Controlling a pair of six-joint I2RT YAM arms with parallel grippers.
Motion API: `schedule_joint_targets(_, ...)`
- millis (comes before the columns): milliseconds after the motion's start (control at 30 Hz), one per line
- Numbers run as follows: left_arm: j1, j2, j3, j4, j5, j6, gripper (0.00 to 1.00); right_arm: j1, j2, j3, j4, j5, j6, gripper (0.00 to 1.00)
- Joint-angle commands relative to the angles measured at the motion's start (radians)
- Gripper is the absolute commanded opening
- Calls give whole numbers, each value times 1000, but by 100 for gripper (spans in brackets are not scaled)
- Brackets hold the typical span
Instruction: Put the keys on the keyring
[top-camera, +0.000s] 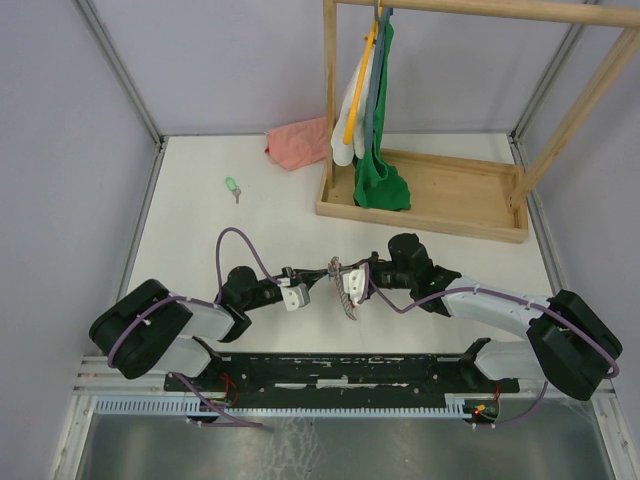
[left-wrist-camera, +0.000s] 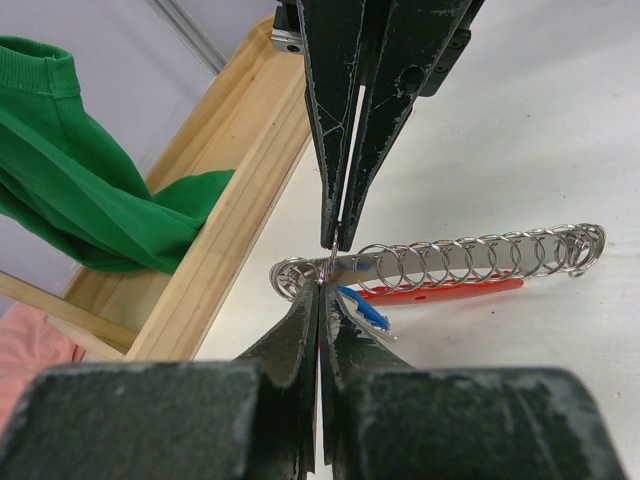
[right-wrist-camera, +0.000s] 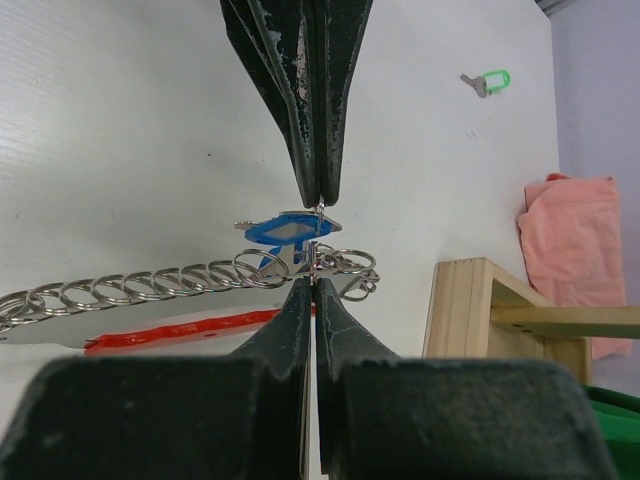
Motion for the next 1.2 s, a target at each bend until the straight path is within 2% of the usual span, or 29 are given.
schedule_joint_targets(0, -4, -12, 4, 19, -1, 22, 3, 4, -33, -2, 35, -2, -3, 1)
schedule_joint_targets(1167, -4, 7, 17, 36, 43, 3, 3, 5, -25, -2, 56, -47, 7, 1)
